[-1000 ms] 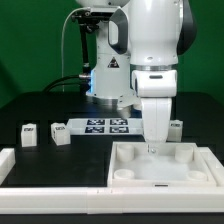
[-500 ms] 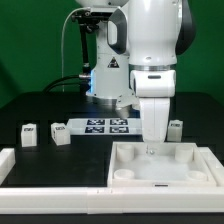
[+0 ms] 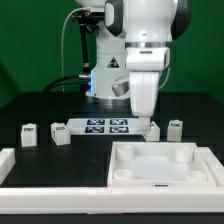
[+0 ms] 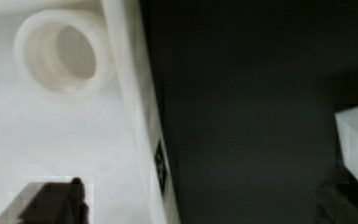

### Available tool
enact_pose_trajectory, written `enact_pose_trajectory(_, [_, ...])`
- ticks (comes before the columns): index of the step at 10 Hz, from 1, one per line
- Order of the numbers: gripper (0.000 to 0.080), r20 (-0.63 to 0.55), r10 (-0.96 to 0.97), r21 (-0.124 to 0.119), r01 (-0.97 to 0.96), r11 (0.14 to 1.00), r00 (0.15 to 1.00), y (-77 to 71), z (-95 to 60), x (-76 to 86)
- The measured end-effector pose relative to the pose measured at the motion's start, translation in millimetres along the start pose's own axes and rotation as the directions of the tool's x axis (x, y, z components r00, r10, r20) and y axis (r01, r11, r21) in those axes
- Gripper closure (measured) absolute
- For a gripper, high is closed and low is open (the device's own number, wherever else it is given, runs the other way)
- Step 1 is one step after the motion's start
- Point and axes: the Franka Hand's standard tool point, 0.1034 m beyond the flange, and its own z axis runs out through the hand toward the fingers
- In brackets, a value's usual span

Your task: Assemble one leg

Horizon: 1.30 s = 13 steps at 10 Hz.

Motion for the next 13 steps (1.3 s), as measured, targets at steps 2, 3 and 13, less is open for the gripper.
enact_pose_trajectory(2, [0.015,-0.002,0.033,-0.01,-0.033,0.999,0.999,0.1,-5.9,0.2])
enact_pose_trajectory(3, [0.015,-0.001,0.033,-0.008,-0.033,0.999,0.999,-0.2,-4.7,0.1])
enact_pose_trajectory(13, [0.015,0.01,0.963,0.072,-0.961,0.267,0.269,-30.8,-1.4,33.5])
